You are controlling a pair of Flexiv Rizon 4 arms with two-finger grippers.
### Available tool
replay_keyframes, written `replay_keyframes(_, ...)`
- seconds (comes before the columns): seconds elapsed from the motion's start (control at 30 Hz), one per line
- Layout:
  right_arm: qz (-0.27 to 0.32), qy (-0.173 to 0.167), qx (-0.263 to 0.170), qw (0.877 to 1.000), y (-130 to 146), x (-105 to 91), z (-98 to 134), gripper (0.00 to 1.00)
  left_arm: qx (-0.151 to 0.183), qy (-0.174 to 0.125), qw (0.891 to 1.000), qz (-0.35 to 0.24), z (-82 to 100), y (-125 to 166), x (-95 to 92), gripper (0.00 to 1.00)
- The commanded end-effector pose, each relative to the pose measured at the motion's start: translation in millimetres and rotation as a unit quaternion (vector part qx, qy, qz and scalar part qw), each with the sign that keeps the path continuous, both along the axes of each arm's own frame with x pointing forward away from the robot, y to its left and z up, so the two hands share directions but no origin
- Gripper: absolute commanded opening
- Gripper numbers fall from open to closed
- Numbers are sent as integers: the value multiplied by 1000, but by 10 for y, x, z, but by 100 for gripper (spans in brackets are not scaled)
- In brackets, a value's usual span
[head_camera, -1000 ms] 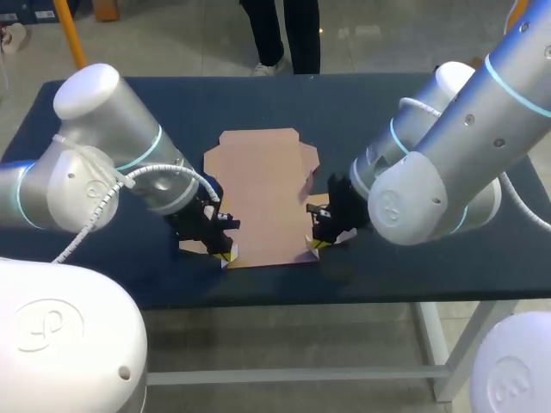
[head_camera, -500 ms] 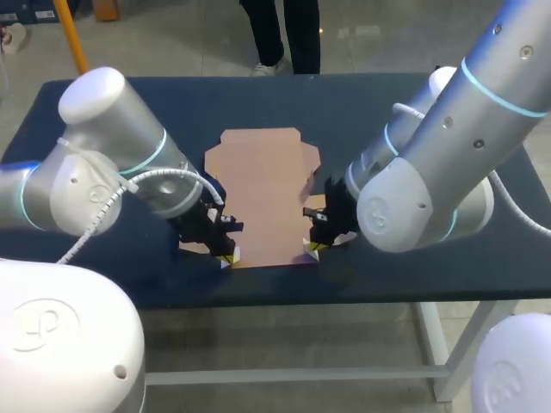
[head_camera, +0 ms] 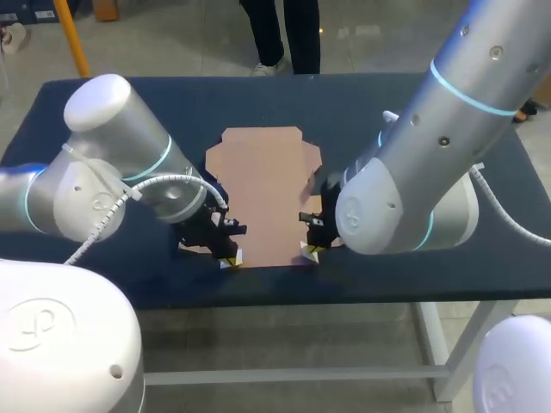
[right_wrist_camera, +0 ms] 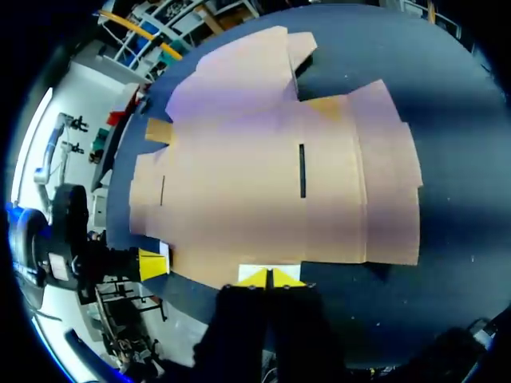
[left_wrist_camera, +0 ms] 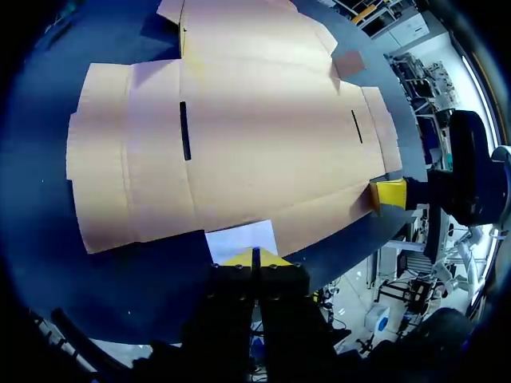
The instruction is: Assemble the packaging by folding the flat box into shape, placing the metal phone stand inside, and closing the box properly
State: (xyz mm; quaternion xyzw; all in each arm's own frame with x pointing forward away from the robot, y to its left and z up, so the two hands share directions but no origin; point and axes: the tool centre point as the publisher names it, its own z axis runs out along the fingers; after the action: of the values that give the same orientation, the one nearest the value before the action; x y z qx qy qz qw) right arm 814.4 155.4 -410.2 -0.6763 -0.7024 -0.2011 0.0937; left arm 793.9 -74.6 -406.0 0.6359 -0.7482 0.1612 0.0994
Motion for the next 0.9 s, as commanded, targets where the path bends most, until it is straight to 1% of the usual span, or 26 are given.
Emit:
replay_keyframes(0.03,-2,-7,-6,1000,57,-13,-89,0,4,0,1000,3,-58,-33,10,0)
replay_keyframes(0.37,4,-6,-7,1000,68,-25,-215,0,8,-1,1000,13,-135,-32,18,0)
replay_keyframes(0.6,4,0,-9,1000,60,-37,-282,0,13,1,1000,21,-180,-26,25,0)
replay_keyframes(0.73,2,-3,-5,1000,39,-45,-228,0,15,-5,1000,24,-141,-15,7,0)
replay_keyframes(0.83,8,-11,14,1000,-1,-38,-118,0,19,-19,999,25,-51,-6,-10,0)
replay_keyframes(0.9,19,-10,34,999,-32,-24,-50,0,19,-26,999,24,11,4,-17,0)
